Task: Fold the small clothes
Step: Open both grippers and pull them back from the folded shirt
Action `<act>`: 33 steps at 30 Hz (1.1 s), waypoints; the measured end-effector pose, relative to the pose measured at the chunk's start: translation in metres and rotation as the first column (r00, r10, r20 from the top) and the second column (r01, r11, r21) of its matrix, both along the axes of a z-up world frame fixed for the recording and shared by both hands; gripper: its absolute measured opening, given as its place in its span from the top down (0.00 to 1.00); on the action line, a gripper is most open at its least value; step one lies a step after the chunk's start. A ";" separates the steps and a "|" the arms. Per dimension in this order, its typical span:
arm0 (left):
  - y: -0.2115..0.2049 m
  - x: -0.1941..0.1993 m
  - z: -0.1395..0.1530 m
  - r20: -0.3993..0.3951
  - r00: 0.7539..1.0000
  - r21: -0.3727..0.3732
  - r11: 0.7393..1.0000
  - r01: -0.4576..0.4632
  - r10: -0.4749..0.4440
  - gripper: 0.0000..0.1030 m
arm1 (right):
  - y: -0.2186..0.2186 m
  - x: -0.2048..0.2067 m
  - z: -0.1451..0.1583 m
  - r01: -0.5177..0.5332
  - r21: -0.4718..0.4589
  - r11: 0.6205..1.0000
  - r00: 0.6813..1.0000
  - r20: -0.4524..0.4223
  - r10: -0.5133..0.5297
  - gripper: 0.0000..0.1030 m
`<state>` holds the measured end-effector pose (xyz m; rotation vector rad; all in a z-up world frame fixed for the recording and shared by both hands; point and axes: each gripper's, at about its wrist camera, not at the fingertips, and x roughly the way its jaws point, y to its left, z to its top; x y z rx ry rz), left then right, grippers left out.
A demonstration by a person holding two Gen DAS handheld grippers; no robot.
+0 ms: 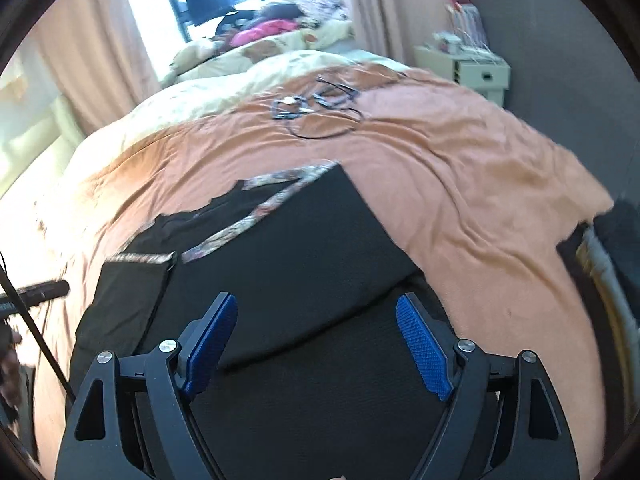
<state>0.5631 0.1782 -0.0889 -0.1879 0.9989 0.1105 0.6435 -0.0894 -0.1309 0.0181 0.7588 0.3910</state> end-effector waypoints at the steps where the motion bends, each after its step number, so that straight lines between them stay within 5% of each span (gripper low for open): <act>1: 0.002 -0.009 0.006 0.011 1.000 0.005 1.000 0.001 -0.001 0.18 | 0.000 -0.009 0.002 -0.001 -0.005 1.000 1.000 0.013 0.001 0.21; 17: 0.032 -0.166 0.093 0.201 0.978 -0.062 0.997 -0.038 0.050 0.18 | -0.051 -0.131 0.059 -0.060 -0.013 0.998 0.994 0.087 0.061 0.21; 33: 0.039 -0.289 0.107 0.272 0.953 -0.013 0.991 -0.133 0.132 0.18 | -0.108 -0.222 0.087 -0.059 -0.101 0.993 0.975 0.208 0.079 0.21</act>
